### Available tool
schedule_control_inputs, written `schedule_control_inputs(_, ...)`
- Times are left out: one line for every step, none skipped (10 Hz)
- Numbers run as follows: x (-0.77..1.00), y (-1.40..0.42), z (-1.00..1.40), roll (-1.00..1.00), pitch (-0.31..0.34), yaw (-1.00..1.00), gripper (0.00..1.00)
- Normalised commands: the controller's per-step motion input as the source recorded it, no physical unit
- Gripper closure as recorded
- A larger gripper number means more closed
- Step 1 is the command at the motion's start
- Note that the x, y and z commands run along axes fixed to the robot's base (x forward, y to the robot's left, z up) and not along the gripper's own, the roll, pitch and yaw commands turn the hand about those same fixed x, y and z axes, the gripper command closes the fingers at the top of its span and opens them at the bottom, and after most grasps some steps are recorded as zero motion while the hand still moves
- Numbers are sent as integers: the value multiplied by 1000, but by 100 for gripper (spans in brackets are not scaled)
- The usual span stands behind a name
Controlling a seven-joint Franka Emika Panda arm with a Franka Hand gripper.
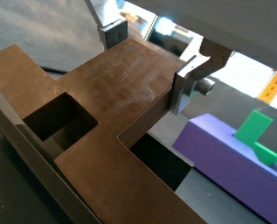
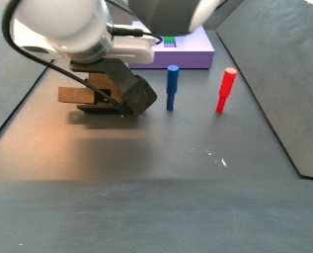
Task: Pick up the brown object. Move up. Place the brown object on the fixture. Regrasp the brown object. Move to above the board. Insert the brown object.
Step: Place the brown object on the fixture, then regrasp the brown object.
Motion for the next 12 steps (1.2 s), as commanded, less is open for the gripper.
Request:
schedule_control_inputs(9, -37, -129, 331, 54, 0, 100)
schedule_control_inputs(0, 0, -123, 123, 0, 20, 100)
schedule_control_inputs(0, 0, 0, 0, -20, 0, 100)
schedule_control_inputs(0, 0, 0, 0, 0, 0, 100)
schedule_control_inputs(0, 0, 0, 0, 0, 0, 0)
schedule_control_inputs(0, 134, 346, -123, 0, 0, 0)
schedule_control_inputs(0, 80, 366, -94, 0, 0, 0)
schedule_control_inputs(0, 109, 403, 0, 0, 0, 0)
schedule_control_inputs(0, 0, 440, 251, -29, 37, 0)
schedule_control_inputs(0, -77, 477, 854, -134, 0, 0)
schedule_control_inputs(0, -163, 411, 1000, -111, -149, 0)
schedule_control_inputs(0, -203, 214, 1000, -54, -123, 0)
